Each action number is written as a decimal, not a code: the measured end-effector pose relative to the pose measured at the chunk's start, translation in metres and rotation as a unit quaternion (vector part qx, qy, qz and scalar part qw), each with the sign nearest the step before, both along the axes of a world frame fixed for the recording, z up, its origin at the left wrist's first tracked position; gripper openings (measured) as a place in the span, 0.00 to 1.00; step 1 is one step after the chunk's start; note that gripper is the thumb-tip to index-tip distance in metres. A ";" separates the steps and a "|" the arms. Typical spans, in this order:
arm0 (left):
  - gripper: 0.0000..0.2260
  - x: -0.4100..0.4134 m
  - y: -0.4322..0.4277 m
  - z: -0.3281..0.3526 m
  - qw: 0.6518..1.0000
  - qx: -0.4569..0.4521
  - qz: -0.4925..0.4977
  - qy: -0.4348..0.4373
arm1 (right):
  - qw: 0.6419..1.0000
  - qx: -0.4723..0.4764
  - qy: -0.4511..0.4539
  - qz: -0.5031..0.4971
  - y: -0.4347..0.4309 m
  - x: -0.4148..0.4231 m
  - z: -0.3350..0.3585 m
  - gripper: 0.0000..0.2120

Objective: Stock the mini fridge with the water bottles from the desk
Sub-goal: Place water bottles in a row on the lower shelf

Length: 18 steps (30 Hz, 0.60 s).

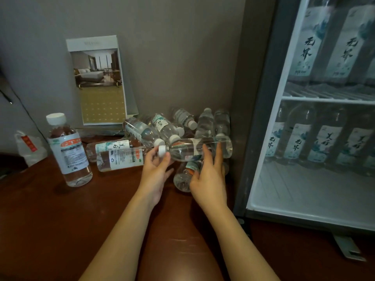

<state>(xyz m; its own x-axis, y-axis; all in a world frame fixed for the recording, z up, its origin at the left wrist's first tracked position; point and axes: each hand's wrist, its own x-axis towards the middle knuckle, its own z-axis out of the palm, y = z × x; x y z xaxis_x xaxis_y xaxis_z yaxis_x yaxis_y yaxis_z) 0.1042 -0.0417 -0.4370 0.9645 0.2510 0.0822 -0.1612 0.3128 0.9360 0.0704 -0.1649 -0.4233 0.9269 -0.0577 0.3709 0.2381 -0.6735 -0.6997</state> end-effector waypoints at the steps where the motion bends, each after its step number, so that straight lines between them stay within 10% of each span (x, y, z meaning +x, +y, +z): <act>1: 0.18 0.000 0.001 0.001 1.000 -0.013 0.002 0.002 | 1.000 0.000 0.000 -0.001 0.000 -0.001 0.000 0.35; 18: 0.09 -0.019 0.023 0.026 0.979 -0.135 0.089 -0.121 | 0.991 -0.122 -0.044 0.043 -0.009 -0.003 0.004 0.39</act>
<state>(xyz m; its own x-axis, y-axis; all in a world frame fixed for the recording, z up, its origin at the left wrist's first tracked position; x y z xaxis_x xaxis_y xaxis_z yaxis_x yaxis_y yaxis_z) 0.0852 -0.0187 -0.4111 0.8638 0.4576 0.2107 -0.4427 0.4898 0.7511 0.0676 -0.1738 -0.4193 0.8883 0.1213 0.4430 0.3546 -0.7942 -0.4935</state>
